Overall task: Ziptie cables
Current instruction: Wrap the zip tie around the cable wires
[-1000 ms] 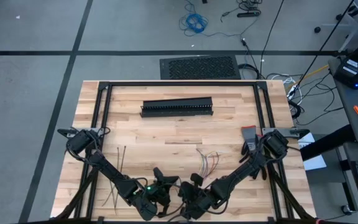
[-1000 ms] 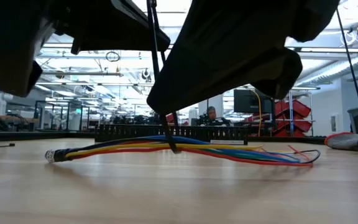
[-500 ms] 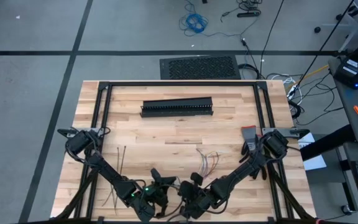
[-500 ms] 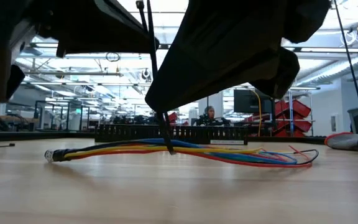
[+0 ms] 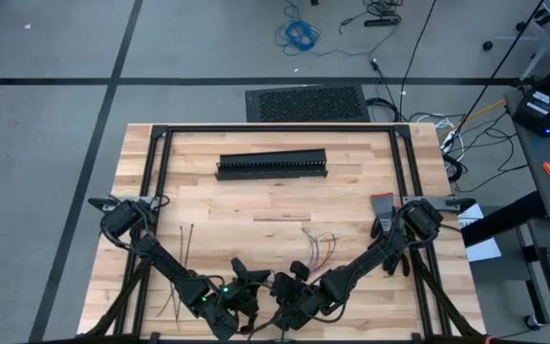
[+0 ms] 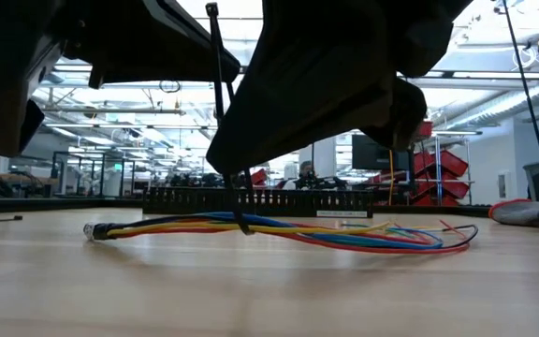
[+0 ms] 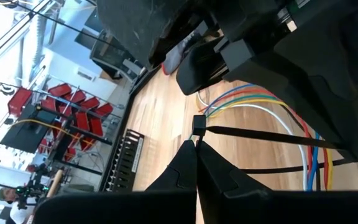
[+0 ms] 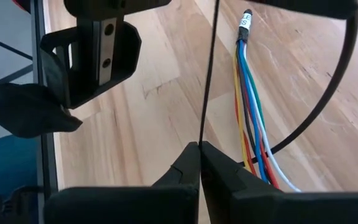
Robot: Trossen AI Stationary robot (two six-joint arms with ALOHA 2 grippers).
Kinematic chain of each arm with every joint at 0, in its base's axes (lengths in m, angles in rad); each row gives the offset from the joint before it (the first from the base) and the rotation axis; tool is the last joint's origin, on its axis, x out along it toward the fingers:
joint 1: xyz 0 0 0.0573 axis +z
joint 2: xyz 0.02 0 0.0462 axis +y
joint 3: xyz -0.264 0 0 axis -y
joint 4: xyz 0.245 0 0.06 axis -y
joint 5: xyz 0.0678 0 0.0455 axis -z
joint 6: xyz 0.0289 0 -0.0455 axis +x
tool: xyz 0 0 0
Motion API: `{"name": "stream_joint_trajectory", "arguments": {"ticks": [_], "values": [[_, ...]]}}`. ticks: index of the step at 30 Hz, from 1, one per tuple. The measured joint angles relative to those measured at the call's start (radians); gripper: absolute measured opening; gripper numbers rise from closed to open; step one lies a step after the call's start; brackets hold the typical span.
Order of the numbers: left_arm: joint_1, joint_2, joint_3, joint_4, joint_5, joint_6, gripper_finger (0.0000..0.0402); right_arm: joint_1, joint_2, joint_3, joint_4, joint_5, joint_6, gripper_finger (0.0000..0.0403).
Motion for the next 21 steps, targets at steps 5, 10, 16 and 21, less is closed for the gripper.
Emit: {"name": "stream_joint_trajectory", "arguments": {"ticks": [5,10,16,21], "values": [[0.002,0.000,-0.001,0.000,0.000,0.004,0.0000,0.000,0.000,0.000,-0.001,-0.001,0.000,0.0000],[0.003,0.000,-0.001,0.000,0.000,0.003,0.0000,0.000,0.000,0.000,-0.001,0.002,0.000,0.0000],[0.003,0.000,-0.001,0.000,0.000,-0.004,0.0000,0.000,0.000,0.000,-0.007,0.022,-0.002,0.0000],[0.002,0.000,-0.001,0.000,0.000,-0.004,0.0000,-0.001,0.000,0.000,-0.008,0.032,-0.003,0.0000]]}}
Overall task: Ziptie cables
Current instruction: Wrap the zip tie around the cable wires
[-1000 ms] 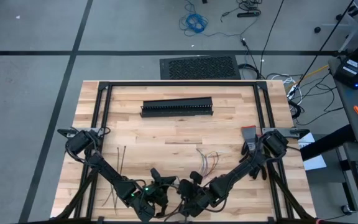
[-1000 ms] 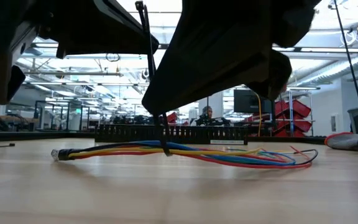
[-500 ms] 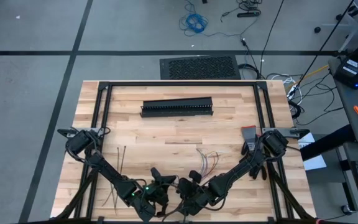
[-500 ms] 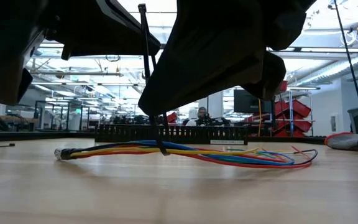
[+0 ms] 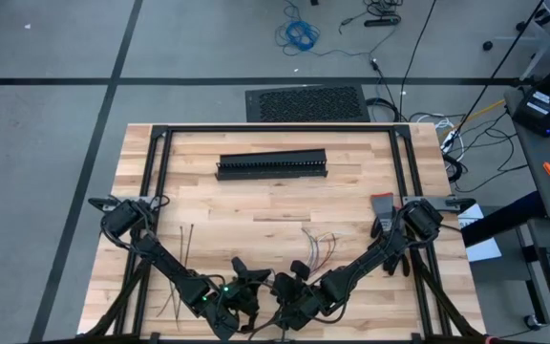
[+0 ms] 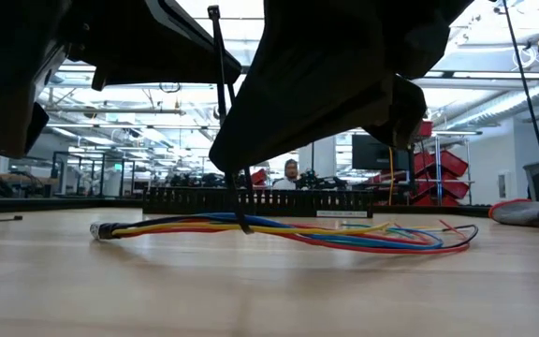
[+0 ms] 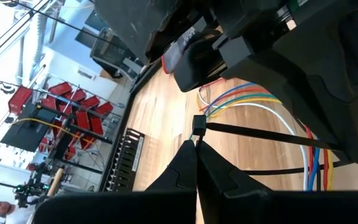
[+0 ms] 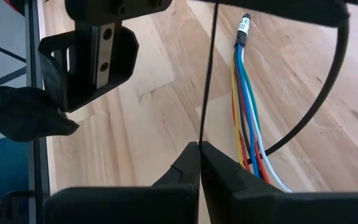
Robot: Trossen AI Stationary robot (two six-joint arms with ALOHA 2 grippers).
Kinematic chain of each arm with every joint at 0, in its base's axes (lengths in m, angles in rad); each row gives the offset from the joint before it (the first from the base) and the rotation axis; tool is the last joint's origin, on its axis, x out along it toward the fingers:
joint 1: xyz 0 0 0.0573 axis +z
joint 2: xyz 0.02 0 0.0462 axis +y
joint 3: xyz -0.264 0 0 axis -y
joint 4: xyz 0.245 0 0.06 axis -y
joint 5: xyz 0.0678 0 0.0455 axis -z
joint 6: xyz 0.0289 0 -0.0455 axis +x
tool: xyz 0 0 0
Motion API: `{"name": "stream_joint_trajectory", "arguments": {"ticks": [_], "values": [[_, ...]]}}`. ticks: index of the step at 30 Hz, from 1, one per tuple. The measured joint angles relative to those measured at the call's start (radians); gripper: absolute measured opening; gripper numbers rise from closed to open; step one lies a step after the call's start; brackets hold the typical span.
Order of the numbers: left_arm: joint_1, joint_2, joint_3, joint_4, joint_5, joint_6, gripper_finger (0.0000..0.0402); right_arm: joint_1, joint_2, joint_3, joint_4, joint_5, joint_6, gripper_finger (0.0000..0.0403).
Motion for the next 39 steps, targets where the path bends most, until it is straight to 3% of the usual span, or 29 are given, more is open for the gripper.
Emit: {"name": "stream_joint_trajectory", "arguments": {"ticks": [10,23,39], "values": [[0.000,0.005,-0.001,-0.007,0.010,-0.045,0.0000,-0.007,0.000,0.000,0.007,0.003,-0.006,0.0000],[-0.001,0.102,-0.007,0.013,0.012,-0.078,0.0000,-0.013,-0.045,-0.001,-0.007,0.043,-0.035,0.0000],[-0.015,0.102,0.005,0.060,0.002,0.003,0.0000,-0.051,-0.042,-0.001,-0.028,-0.012,-0.028,0.0000]]}}
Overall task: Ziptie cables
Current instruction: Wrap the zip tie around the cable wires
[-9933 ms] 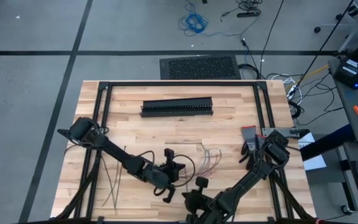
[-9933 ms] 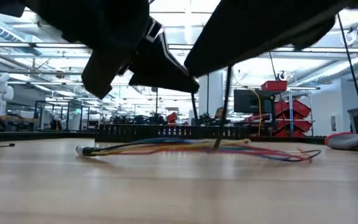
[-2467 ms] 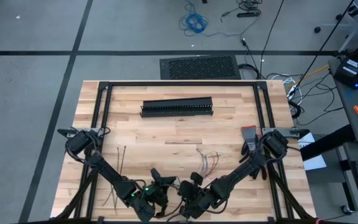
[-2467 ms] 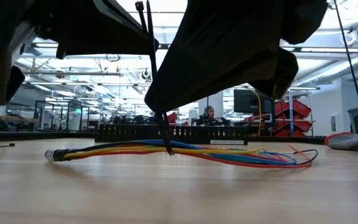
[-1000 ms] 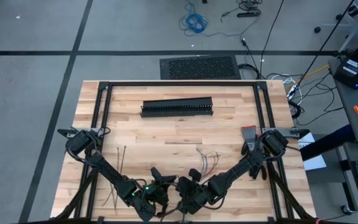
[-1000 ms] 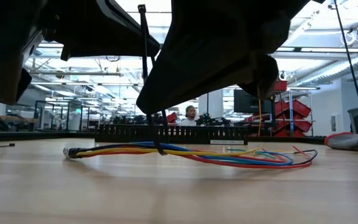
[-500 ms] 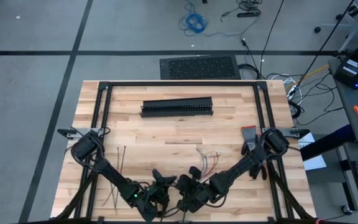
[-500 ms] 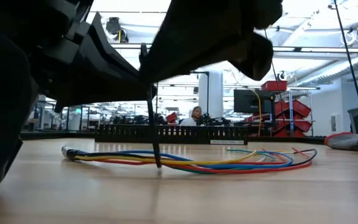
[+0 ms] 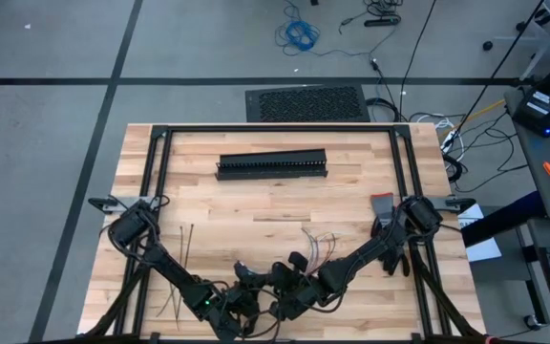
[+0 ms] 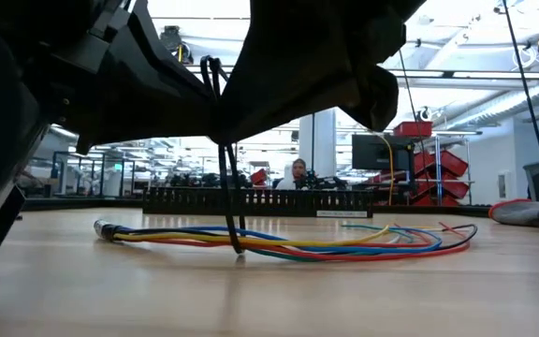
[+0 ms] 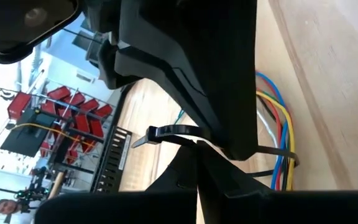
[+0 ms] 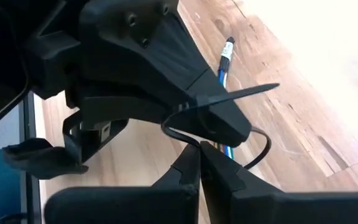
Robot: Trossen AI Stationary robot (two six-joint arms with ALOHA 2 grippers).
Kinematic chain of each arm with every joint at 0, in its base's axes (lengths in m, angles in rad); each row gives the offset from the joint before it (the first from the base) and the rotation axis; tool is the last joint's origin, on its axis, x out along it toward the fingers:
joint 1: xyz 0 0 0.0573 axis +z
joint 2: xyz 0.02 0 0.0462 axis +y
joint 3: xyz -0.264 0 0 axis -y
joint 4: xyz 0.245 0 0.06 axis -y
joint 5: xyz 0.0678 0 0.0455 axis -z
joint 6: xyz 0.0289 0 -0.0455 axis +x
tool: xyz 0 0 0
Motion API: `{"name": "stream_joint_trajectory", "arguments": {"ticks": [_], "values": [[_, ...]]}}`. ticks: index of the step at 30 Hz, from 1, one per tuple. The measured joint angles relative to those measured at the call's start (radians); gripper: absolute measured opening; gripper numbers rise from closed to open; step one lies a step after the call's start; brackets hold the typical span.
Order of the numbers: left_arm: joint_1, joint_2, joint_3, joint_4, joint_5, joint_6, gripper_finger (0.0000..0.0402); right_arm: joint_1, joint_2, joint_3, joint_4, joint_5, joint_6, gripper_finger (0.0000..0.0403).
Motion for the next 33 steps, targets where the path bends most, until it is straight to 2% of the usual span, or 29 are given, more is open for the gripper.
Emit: {"name": "stream_joint_trajectory", "arguments": {"ticks": [7,17,33], "values": [[-0.009,0.000,0.000,-0.003,-0.038,0.009,0.0000,-0.001,0.001,0.002,-0.110,0.017,0.087,0.0000],[-0.009,0.000,0.000,-0.002,-0.046,0.009,0.0000,-0.001,0.002,0.001,-0.013,0.010,0.030,0.0000],[-0.008,-0.002,0.001,-0.001,-0.058,0.005,0.0000,-0.031,-0.018,0.000,-0.015,-0.002,-0.012,0.0000]]}}
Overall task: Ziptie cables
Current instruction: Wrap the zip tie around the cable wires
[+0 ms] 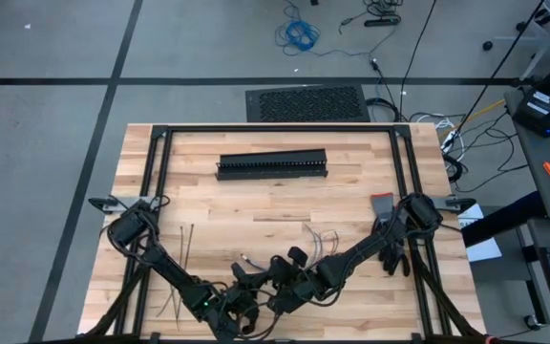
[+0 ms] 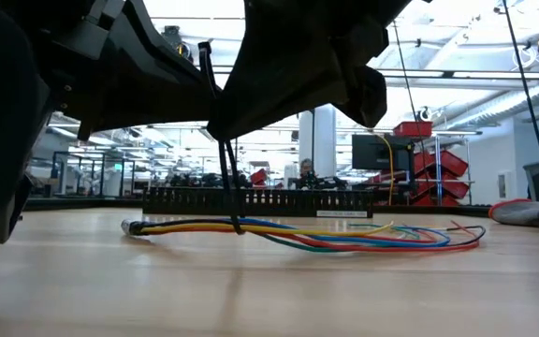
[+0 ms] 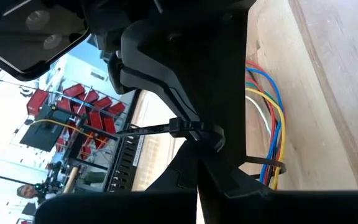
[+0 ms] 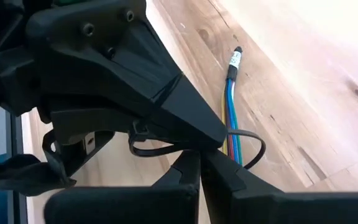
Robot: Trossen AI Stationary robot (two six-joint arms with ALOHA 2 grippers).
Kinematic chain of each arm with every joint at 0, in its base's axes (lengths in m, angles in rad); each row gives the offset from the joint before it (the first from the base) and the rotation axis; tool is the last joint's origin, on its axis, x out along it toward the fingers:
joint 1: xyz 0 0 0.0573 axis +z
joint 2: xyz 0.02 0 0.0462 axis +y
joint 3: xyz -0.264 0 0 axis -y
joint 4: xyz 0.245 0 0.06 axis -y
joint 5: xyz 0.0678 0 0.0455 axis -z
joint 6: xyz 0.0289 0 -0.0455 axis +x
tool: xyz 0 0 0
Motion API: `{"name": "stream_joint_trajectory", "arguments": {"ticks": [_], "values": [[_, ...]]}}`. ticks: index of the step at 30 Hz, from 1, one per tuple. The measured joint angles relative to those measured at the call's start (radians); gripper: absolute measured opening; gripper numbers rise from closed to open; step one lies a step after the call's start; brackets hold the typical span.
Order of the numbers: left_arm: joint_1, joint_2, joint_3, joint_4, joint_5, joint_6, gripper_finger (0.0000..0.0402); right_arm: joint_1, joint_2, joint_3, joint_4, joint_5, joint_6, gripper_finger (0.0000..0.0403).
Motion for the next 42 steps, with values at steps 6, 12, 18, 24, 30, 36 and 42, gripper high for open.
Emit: {"name": "stream_joint_trajectory", "arguments": {"ticks": [6,12,18,24,30,36,42], "values": [[0.000,0.000,0.000,-0.002,0.004,-0.003,0.0000,0.014,-0.001,0.000,0.013,0.005,0.004,0.0000],[0.003,0.000,0.000,-0.018,0.010,-0.005,0.0000,0.032,-0.004,0.001,0.054,0.009,0.002,0.0000],[0.003,0.000,-0.001,-0.070,-0.061,0.001,0.0000,0.039,-0.005,0.002,0.046,0.010,0.004,0.0000],[0.003,0.000,-0.001,-0.104,-0.128,0.049,0.0000,0.036,-0.005,0.002,0.030,0.011,0.006,0.0000],[0.003,0.000,-0.001,-0.103,-0.172,0.170,0.0000,0.018,-0.005,0.002,0.029,0.007,0.003,0.0000],[0.003,0.000,-0.001,-0.102,-0.214,0.310,0.0000,0.002,-0.005,0.002,0.027,-0.022,-0.009,0.0000],[0.003,0.000,-0.001,-0.097,-0.222,0.402,0.0000,-0.003,-0.005,0.002,0.027,-0.025,-0.017,0.0000]]}}
